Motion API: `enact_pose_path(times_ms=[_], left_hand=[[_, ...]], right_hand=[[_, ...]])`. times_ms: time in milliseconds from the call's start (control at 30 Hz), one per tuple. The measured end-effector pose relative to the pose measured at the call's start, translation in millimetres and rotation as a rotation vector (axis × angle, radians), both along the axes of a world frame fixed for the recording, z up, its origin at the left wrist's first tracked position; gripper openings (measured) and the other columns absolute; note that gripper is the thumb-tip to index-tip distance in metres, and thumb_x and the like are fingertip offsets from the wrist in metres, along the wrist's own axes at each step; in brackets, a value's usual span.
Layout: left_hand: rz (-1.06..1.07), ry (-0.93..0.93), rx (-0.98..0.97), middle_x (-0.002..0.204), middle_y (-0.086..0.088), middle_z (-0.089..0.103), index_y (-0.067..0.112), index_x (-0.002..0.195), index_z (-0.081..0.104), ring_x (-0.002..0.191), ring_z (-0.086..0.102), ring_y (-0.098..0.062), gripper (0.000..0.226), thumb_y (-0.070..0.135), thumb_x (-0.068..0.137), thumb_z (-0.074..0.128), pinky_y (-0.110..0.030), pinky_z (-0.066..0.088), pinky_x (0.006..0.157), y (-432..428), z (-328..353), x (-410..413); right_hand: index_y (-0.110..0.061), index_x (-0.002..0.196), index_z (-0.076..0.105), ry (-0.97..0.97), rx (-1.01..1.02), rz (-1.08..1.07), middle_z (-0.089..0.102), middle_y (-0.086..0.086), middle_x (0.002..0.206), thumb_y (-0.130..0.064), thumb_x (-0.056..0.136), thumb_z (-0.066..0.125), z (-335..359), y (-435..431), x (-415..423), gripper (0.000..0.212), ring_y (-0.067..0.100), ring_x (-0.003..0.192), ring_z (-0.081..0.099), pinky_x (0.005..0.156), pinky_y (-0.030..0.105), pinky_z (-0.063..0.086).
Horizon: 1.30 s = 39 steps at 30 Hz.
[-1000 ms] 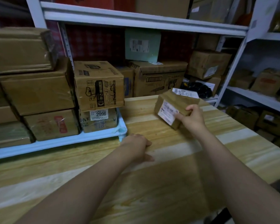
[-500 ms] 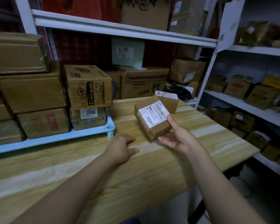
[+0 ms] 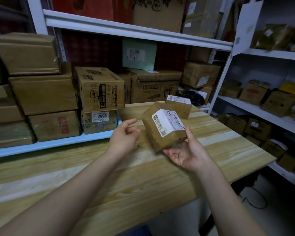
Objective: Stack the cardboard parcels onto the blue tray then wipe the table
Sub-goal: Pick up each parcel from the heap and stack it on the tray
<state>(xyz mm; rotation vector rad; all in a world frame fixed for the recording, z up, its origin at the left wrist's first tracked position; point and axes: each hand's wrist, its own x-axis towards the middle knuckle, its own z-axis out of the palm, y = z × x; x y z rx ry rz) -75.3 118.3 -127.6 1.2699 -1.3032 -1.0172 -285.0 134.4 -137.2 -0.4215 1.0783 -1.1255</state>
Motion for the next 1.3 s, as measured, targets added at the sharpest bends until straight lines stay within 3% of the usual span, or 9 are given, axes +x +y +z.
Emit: enact_pose_path(times_ms=[133, 300, 433, 500, 567, 800, 967, 1100, 1300], left_hand=[[0.004, 0.018, 0.003, 0.087, 0.013, 0.064, 0.031, 0.128, 0.058, 0.077, 0.058, 0.0, 0.035, 0.022, 0.095, 0.06, -0.012, 0.043, 0.062, 0, 3, 3], [-0.011, 0.033, 0.003, 0.092, 0.013, 0.065, 0.034, 0.123, 0.06, 0.075, 0.057, -0.001, 0.028, 0.026, 0.096, 0.057, -0.01, 0.046, 0.061, 3, 6, 3], [0.011, 0.087, 0.002, 0.1, 0.012, 0.07, 0.035, 0.117, 0.062, 0.107, 0.06, -0.013, 0.024, 0.037, 0.101, 0.045, -0.036, 0.044, 0.103, 1, 4, 5], [0.029, 0.107, 0.024, 0.1, 0.01, 0.07, 0.034, 0.118, 0.063, 0.115, 0.058, -0.016, 0.03, 0.043, 0.101, 0.04, -0.041, 0.038, 0.108, 1, 4, 8], [0.041, 0.136, 0.037, 0.1, 0.008, 0.071, 0.034, 0.116, 0.064, 0.113, 0.059, -0.018, 0.033, 0.047, 0.101, 0.037, -0.041, 0.039, 0.106, 1, 4, 10], [0.054, 0.189, -0.014, 0.095, 0.001, 0.073, 0.027, 0.123, 0.061, 0.098, 0.062, -0.009, 0.039, 0.047, 0.102, 0.034, -0.035, 0.041, 0.095, 4, 8, 9], [0.061, 0.216, -0.028, 0.091, 0.003, 0.073, 0.031, 0.115, 0.061, 0.101, 0.063, -0.011, 0.033, 0.048, 0.1, 0.037, -0.035, 0.041, 0.094, 5, 10, 9], [0.059, 0.231, -0.025, 0.089, 0.008, 0.073, 0.032, 0.105, 0.061, 0.101, 0.065, -0.013, 0.02, 0.047, 0.095, 0.052, -0.035, 0.043, 0.094, 5, 7, 8], [0.019, 0.212, -0.006, 0.088, 0.008, 0.069, 0.022, 0.114, 0.063, 0.087, 0.061, -0.007, 0.03, 0.04, 0.09, 0.063, -0.031, 0.044, 0.093, 9, 4, 7]], right_hand=[[-0.024, 0.13, 0.059, -0.036, -0.007, 0.023, 0.072, 0.023, 0.11, -0.079, 0.085, 0.04, -4, 1, 2, 0.073, 0.031, 0.083, 0.071, 0.066, 0.029, 0.059], [-0.024, 0.13, 0.059, -0.047, -0.052, 0.04, 0.072, 0.022, 0.111, -0.077, 0.088, 0.038, -6, 1, 6, 0.071, 0.03, 0.084, 0.072, 0.066, 0.029, 0.059], [-0.022, 0.121, 0.064, 0.012, -0.152, -0.036, 0.07, 0.015, 0.114, -0.067, 0.089, 0.048, -5, 0, 9, 0.058, 0.03, 0.097, 0.066, 0.068, 0.033, 0.059], [-0.018, 0.127, 0.062, 0.019, -0.201, -0.067, 0.07, 0.013, 0.113, -0.061, 0.091, 0.051, -5, -1, 10, 0.057, 0.029, 0.1, 0.065, 0.078, 0.038, 0.057], [-0.016, 0.131, 0.059, 0.016, -0.233, -0.091, 0.069, 0.015, 0.121, -0.055, 0.093, 0.053, -5, -1, 10, 0.055, 0.031, 0.107, 0.066, 0.091, 0.044, 0.055], [-0.015, 0.135, 0.055, -0.013, -0.365, -0.074, 0.07, 0.013, 0.123, -0.039, 0.098, 0.053, -6, 1, 14, 0.044, 0.031, 0.117, 0.065, 0.09, 0.051, 0.057], [-0.016, 0.149, 0.039, -0.07, -0.434, -0.03, 0.06, 0.015, 0.139, -0.027, 0.093, 0.061, -14, -4, 10, 0.061, 0.034, 0.131, 0.054, 0.108, 0.061, 0.04], [-0.015, 0.157, 0.018, -0.159, -0.45, -0.038, 0.056, 0.019, 0.141, -0.012, 0.087, 0.065, -18, -7, 7, 0.084, 0.037, 0.135, 0.049, 0.103, 0.057, 0.047], [-0.016, 0.15, 0.038, -0.205, -0.513, -0.05, 0.052, 0.021, 0.145, -0.009, 0.092, 0.054, -20, -4, 6, 0.061, 0.038, 0.137, 0.046, 0.116, 0.057, 0.032]])
